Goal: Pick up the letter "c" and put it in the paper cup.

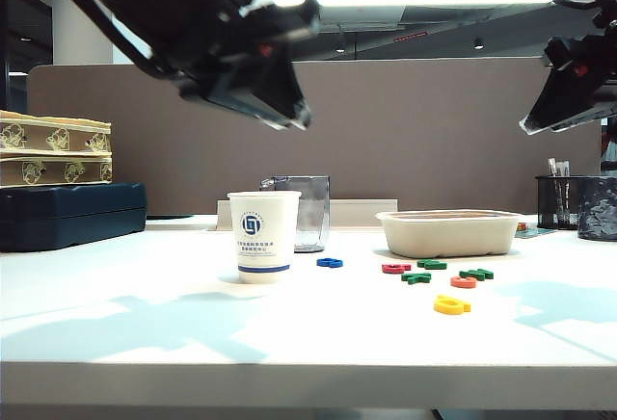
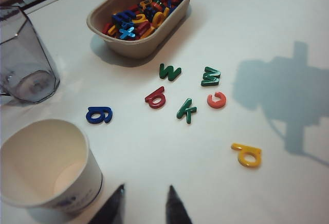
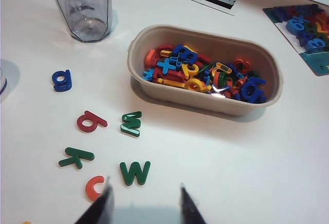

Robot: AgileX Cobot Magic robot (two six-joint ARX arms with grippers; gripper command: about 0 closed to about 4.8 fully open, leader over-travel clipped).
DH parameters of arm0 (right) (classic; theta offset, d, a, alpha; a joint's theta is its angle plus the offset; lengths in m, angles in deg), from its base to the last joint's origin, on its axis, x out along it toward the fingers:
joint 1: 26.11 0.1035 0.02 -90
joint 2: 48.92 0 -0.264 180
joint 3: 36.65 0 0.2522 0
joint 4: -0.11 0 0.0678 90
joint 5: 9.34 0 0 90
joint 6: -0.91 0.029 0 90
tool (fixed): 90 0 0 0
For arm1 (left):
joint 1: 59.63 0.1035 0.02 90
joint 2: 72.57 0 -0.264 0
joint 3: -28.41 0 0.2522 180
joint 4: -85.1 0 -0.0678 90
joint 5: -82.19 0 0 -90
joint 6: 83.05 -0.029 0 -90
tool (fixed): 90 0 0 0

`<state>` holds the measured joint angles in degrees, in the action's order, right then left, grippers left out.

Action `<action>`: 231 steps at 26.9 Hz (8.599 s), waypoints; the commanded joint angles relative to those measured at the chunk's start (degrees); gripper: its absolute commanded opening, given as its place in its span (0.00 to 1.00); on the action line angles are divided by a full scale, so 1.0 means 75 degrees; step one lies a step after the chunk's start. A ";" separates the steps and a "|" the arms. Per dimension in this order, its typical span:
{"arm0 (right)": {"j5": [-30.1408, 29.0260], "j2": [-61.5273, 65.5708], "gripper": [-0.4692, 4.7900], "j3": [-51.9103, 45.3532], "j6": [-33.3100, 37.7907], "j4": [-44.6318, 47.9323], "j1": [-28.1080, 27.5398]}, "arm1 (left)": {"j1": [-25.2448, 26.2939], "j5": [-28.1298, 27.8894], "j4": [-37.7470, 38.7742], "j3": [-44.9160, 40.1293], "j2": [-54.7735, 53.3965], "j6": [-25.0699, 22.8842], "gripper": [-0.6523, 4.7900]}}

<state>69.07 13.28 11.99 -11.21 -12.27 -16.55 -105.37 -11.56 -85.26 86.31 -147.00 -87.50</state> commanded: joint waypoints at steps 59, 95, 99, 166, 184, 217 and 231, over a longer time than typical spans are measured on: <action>-0.1212 0.3532 0.48 0.0055 0.0463 0.1107 0.0417 | -0.0006 -0.1072 0.0472 -0.1667 0.2256 0.0026 0.30; -0.0682 0.4590 0.48 0.0219 0.0015 0.2020 0.0860 | -0.0009 -0.1075 0.0428 -0.1670 0.2256 0.0050 0.30; -0.0673 0.4605 0.47 0.0239 0.0015 0.2046 0.0866 | -0.0009 -0.1075 0.0431 -0.1670 0.2256 0.0050 0.30; -0.0650 0.4433 0.49 0.0242 0.0015 0.2040 0.0866 | -0.0009 -0.1075 0.0428 -0.1670 0.2256 0.0050 0.30; -0.0670 0.4581 0.37 0.0242 0.0015 0.2052 0.0866 | -0.0009 -0.1075 0.0431 -0.1670 0.2256 0.0050 0.30; -0.0323 0.3570 0.50 0.0245 -0.0020 0.1553 0.0863 | -0.0009 -0.1072 0.0431 -0.1670 0.2256 0.0050 0.30; -0.0326 0.3570 0.49 0.0236 -0.0020 0.1000 0.0866 | -0.0009 -0.1072 0.0431 -0.1670 0.2256 0.0050 0.30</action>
<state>66.57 40.27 13.71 -11.25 -5.27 -10.16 -105.37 -19.43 -81.35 73.72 -130.19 -87.30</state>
